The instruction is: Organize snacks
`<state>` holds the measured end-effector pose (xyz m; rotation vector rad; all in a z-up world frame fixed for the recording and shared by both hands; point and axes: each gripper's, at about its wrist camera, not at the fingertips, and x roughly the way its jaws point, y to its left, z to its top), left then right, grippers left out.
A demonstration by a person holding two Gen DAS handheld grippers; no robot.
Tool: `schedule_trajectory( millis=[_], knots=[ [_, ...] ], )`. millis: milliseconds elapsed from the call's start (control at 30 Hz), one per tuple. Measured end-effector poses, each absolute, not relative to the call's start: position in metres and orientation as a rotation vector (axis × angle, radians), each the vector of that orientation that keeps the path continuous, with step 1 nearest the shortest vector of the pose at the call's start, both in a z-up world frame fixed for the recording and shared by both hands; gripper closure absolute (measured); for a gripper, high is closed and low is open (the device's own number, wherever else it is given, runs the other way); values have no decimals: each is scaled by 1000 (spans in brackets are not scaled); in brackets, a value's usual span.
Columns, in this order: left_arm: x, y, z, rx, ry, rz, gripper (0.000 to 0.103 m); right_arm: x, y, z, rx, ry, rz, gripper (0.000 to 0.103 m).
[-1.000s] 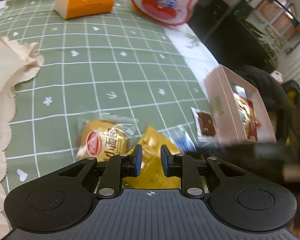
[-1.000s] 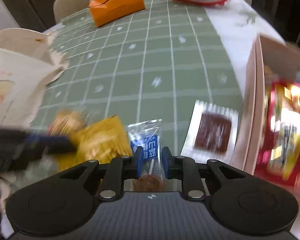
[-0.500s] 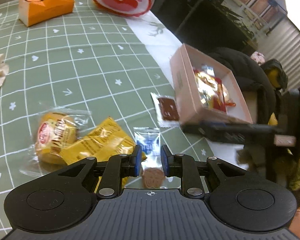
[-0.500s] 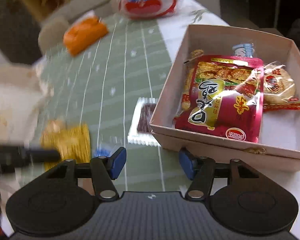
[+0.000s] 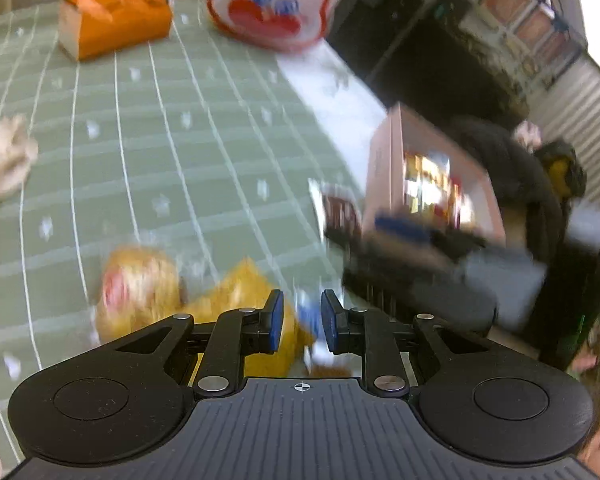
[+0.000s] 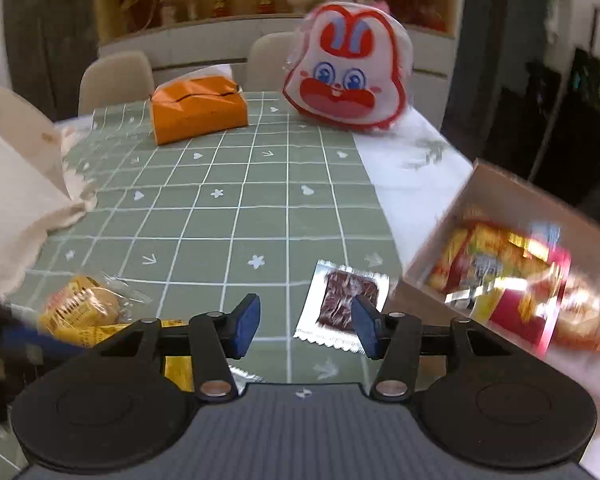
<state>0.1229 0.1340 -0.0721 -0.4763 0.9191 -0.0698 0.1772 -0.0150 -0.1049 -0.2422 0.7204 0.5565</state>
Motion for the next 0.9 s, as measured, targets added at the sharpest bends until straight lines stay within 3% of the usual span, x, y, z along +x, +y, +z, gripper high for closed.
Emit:
schedule_trajectory(
  millis=[133, 467, 900],
  knots=[
    [179, 130, -56, -392, 858, -118, 79, 177, -36, -104, -165, 806, 553, 57],
    [307, 70, -127, -194, 1008, -232, 80, 132, -150, -113, -5, 981, 291, 57],
    [219, 67, -131, -150, 1060, -428, 83, 111, -164, -124, 56, 950, 282, 54]
  ],
)
